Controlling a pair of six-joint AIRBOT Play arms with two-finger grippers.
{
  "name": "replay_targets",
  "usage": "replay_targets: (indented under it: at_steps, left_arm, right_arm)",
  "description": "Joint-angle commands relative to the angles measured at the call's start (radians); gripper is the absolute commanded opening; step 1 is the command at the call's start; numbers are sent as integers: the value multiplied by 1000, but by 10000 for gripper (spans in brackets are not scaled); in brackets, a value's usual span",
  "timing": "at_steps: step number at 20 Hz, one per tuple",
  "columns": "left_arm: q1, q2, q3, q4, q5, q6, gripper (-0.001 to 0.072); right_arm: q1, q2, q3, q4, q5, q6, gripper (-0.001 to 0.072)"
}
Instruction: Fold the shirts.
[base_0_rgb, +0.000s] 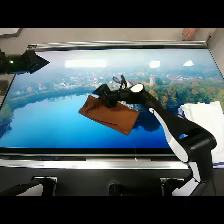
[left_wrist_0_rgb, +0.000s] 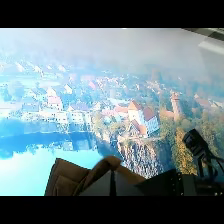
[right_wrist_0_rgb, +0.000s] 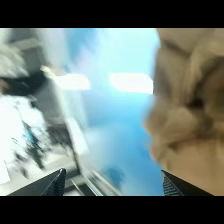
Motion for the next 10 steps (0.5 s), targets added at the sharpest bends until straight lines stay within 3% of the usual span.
replay_targets:
  at_steps: [1, 3, 7, 8, 10]
  left_arm:
    - [-2, 10, -25, 15, -10, 5, 35]
    - [-2, 10, -37, 53, -8, 27, 35]
    - [-2, 10, -38, 117, -7, 27, 35]
    - [-2, 10, -38, 117, -7, 27, 35]
    - [-3, 10, -38, 117, -7, 27, 35]
  right_arm:
    - [-60, 51, 0, 16, 42, -105, 695]
    - [-151, 121, 0, -222, 182, -6, 695]
    - [-311, 214, -20, -844, 526, 239, 669]
    - [-329, 223, -66, -904, 568, 264, 666]
    - [-325, 229, -200, -858, 527, 288, 663]
